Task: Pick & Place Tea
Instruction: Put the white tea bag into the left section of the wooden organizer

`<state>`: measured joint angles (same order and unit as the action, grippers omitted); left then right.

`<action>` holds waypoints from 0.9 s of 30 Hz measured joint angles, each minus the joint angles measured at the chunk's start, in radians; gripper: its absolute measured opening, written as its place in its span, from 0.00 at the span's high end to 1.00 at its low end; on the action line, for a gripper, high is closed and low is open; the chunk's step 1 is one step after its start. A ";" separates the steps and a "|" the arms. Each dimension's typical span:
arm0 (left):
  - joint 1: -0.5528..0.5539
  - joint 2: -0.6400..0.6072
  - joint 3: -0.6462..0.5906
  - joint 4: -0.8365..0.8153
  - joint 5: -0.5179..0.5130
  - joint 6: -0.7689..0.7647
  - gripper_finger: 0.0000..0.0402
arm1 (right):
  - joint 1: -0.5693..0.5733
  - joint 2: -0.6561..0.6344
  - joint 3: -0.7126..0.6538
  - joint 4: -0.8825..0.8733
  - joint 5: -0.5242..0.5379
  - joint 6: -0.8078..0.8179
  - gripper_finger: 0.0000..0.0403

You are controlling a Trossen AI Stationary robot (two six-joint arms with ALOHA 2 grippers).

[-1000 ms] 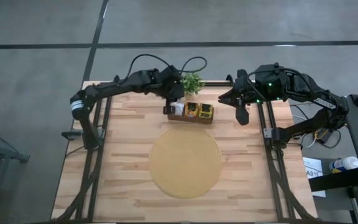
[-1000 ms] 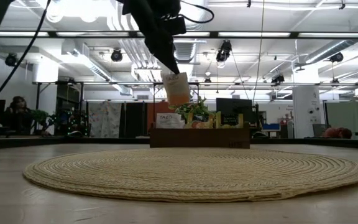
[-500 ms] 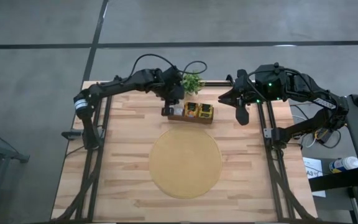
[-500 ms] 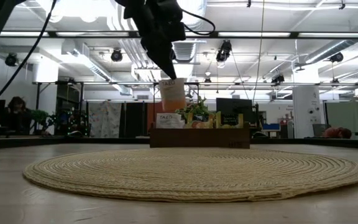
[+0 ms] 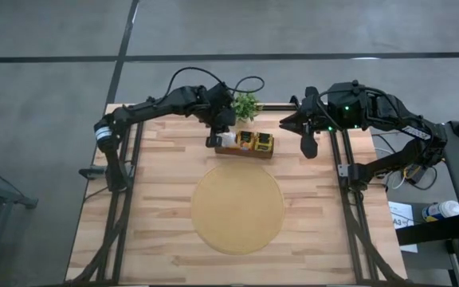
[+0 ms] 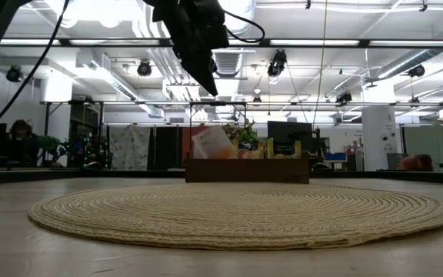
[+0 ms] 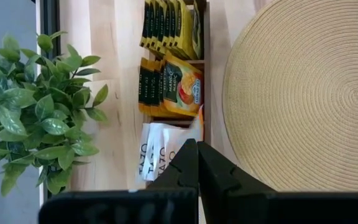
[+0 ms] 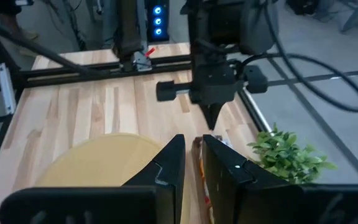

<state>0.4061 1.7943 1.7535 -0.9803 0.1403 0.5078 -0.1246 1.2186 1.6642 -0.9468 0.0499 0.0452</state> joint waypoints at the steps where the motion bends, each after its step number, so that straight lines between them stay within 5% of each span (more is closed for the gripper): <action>1: 0.000 0.000 0.000 0.000 0.000 0.000 1.00 | 0.000 0.000 0.000 0.007 0.012 0.000 0.87; 20: 0.022 0.005 -0.006 0.001 0.082 -0.005 0.99 | 0.000 0.000 0.000 0.024 0.032 0.027 0.87; 27: 0.050 0.005 -0.006 0.021 0.160 -0.008 0.74 | 0.000 0.000 0.000 0.024 0.030 0.048 0.87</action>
<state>0.4564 1.7989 1.7470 -0.9592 0.3006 0.4998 -0.1246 1.2182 1.6642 -0.9232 0.0795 0.0929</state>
